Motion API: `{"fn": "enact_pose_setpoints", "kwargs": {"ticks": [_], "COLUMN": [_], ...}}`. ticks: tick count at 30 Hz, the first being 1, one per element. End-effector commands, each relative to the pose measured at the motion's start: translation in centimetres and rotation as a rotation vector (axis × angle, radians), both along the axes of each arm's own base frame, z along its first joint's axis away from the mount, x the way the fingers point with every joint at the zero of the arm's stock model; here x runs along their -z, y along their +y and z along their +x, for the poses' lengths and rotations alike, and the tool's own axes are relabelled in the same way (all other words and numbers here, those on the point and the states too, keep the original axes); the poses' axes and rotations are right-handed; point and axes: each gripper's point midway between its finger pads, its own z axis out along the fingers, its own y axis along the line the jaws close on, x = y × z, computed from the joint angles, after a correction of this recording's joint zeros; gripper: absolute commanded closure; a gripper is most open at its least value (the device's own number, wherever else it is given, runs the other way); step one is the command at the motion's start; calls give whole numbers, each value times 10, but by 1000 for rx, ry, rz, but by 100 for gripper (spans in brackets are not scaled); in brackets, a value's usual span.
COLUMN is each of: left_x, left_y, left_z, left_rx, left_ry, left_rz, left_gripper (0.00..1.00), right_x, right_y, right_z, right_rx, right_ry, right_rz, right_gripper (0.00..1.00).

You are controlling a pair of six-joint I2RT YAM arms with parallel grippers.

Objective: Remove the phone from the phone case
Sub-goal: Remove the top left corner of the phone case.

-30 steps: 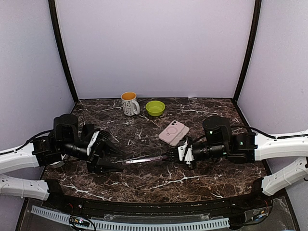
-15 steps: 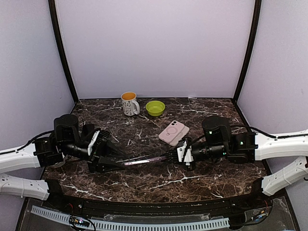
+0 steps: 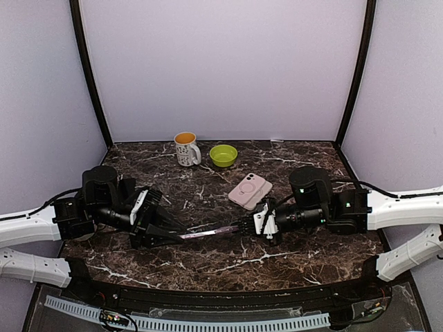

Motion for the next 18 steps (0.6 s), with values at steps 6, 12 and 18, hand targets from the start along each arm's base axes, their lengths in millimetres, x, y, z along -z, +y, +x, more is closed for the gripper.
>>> {"fn": "enact_pose_setpoints", "kwargs": {"ticks": [6,12,18], "left_x": [1,5,8], "left_y": [0,0,-2], "left_z": [-4,-5,-10], "left_rx": [26,33,77], "left_ry": [-14,-2,31], "left_rz": [-6,14,38], "left_gripper": [72,75,77], "right_x": [-55,-56,-58], "right_y": [11,11,9], "right_z": [-6,-17,-25], "right_rx": [-32,-65,-83], "right_ry": [-90,-112,-151], "right_rz": [153,146,141], "right_gripper": [100,100,100]}}
